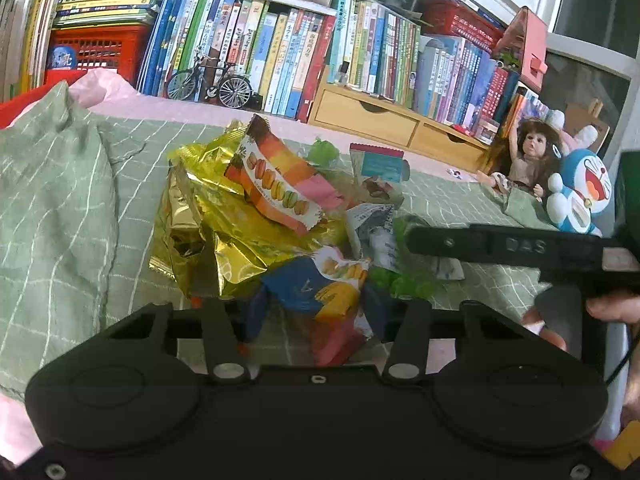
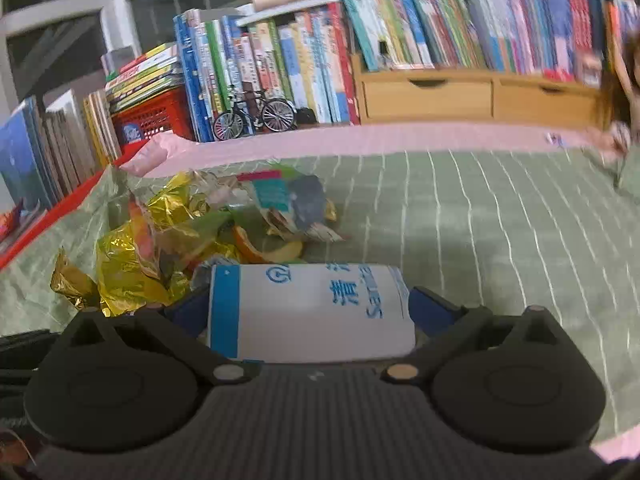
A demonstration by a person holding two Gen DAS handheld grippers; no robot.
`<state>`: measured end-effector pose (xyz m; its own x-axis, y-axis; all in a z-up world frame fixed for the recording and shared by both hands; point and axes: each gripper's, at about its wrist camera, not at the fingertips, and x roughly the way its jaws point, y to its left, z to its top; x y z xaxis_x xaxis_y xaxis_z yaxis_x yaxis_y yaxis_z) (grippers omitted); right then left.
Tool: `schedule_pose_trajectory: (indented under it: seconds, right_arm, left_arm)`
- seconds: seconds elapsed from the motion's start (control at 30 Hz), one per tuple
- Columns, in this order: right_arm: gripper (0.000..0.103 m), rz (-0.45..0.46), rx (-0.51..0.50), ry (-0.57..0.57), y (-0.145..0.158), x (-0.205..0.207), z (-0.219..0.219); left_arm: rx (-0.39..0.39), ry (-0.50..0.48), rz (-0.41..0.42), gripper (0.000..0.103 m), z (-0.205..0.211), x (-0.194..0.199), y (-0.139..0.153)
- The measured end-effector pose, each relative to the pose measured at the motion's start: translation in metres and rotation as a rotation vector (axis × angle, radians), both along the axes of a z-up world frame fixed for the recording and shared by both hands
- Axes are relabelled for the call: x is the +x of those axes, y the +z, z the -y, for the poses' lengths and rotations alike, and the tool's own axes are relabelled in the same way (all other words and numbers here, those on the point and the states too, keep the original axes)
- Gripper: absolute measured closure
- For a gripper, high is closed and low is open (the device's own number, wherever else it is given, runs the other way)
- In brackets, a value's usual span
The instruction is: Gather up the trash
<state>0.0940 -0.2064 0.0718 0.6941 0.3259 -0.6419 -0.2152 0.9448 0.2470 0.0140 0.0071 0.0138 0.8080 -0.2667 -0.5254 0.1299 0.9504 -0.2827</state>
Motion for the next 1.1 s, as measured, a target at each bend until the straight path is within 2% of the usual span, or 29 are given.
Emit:
schedule_pose_trajectory:
  seconds: [0.07,0.2,0.5,0.63,0.7,0.77,0.9,1.03,1.1]
  right_arm:
    - [0.000,-0.009,0.022,0.004,-0.002,-0.005,0.006]
    - [0.000,-0.019,-0.014,0.018,-0.001,-0.020,0.012]
    - [0.000,-0.132,-0.181,-0.003,0.000,-0.041,0.011]
    - [0.000,-0.152,-0.241,-0.001,0.002,-0.053,0.014]
    - [0.000,-0.158,-0.230,0.014,0.006,-0.058,0.015]
    - [0.000,-0.153,-0.173,0.024,0.011,-0.062,0.019]
    - [0.000,-0.144,-0.053,-0.036,0.015,-0.057,0.020]
    - [0.000,-0.137,-0.018,-0.109,0.007,-0.044,0.009]
    - [0.006,-0.126,-0.046,-0.120,0.001,-0.041,-0.003]
  left_arm:
    - [0.005,-0.002,0.004,0.057,0.001,-0.001,0.001]
    - [0.020,-0.005,0.018,0.058,0.003,-0.004,0.003]
    - [0.018,0.008,0.034,0.061,0.001,-0.006,0.006]
    - [0.016,0.004,0.039,0.061,0.000,-0.008,0.007]
    - [0.014,0.004,0.041,0.061,-0.001,-0.009,0.007]
    - [0.014,0.005,0.045,0.061,-0.003,-0.011,0.008]
    - [0.024,0.004,0.051,0.062,-0.003,-0.016,0.008]
    - [0.043,-0.001,0.060,0.062,-0.002,-0.022,0.009]
    - [0.049,-0.003,0.061,0.062,-0.002,-0.025,0.009]
